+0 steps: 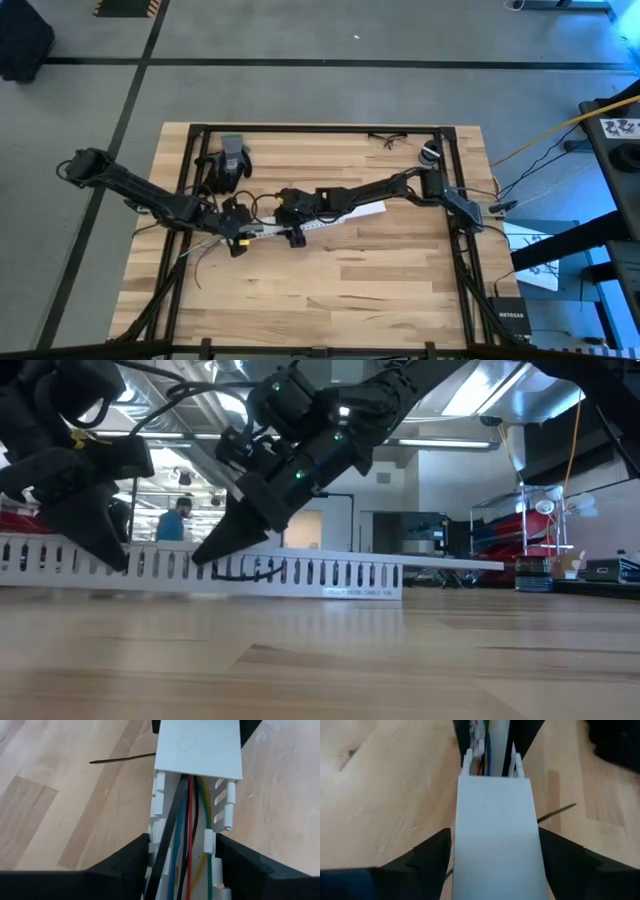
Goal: Ziptie cables
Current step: Close the white cable duct with the lid
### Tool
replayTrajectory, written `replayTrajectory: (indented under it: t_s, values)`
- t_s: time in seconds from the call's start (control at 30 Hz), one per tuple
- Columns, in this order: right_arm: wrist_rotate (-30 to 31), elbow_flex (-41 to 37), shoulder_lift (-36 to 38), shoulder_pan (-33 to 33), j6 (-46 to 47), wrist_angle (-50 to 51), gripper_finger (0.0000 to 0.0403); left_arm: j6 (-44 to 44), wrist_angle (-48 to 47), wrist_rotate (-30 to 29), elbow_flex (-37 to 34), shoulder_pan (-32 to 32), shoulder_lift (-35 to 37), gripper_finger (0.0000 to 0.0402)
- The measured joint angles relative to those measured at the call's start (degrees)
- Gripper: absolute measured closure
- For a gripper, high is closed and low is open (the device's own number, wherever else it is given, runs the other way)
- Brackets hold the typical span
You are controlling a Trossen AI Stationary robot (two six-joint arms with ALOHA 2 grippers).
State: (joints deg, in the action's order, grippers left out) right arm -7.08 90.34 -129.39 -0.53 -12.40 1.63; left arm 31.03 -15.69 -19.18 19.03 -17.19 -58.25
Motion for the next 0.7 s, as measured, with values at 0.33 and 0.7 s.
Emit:
replayTrajectory:
  t_s: [0.33, 0.7]
  values:
    - [-2.1, -0.2, -0.3, 0.4, 0.3, -0.8, 0.0183, -0.5, 2.3, -0.1, 0.1, 0.0, -5.0, 0.0201]
    - [-5.0, -0.2, -4.6, 0.2, 7.1, -13.4, 0.0183, -2.8, 12.0, -0.3, -2.7, 0.0, -7.8, 0.0201]
